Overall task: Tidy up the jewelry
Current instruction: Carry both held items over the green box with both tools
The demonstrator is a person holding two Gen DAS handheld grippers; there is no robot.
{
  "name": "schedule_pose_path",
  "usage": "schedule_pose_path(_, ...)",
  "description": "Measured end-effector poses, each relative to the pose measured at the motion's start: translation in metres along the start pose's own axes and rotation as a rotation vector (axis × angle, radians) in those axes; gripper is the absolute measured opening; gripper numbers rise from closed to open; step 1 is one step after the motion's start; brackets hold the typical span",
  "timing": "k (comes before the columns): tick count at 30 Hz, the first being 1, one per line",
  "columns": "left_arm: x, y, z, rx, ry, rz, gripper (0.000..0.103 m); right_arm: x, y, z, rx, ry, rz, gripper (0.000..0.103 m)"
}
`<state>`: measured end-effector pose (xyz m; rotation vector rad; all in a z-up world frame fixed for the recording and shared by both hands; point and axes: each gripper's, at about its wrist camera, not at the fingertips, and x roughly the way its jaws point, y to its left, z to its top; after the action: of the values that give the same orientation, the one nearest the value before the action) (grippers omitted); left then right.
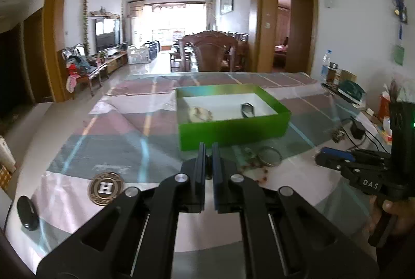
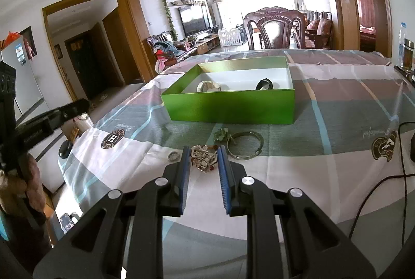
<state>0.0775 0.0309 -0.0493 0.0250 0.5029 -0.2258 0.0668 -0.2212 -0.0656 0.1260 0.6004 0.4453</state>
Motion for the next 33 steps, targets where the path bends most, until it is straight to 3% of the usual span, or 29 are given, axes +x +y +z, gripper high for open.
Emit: schedule_pose_path(33,0.028,-0.005,-0.015,-0.006,0.076,-0.035,0.005,0.001,-0.002,-0.002,-0.003,0.004,-0.019,0.022)
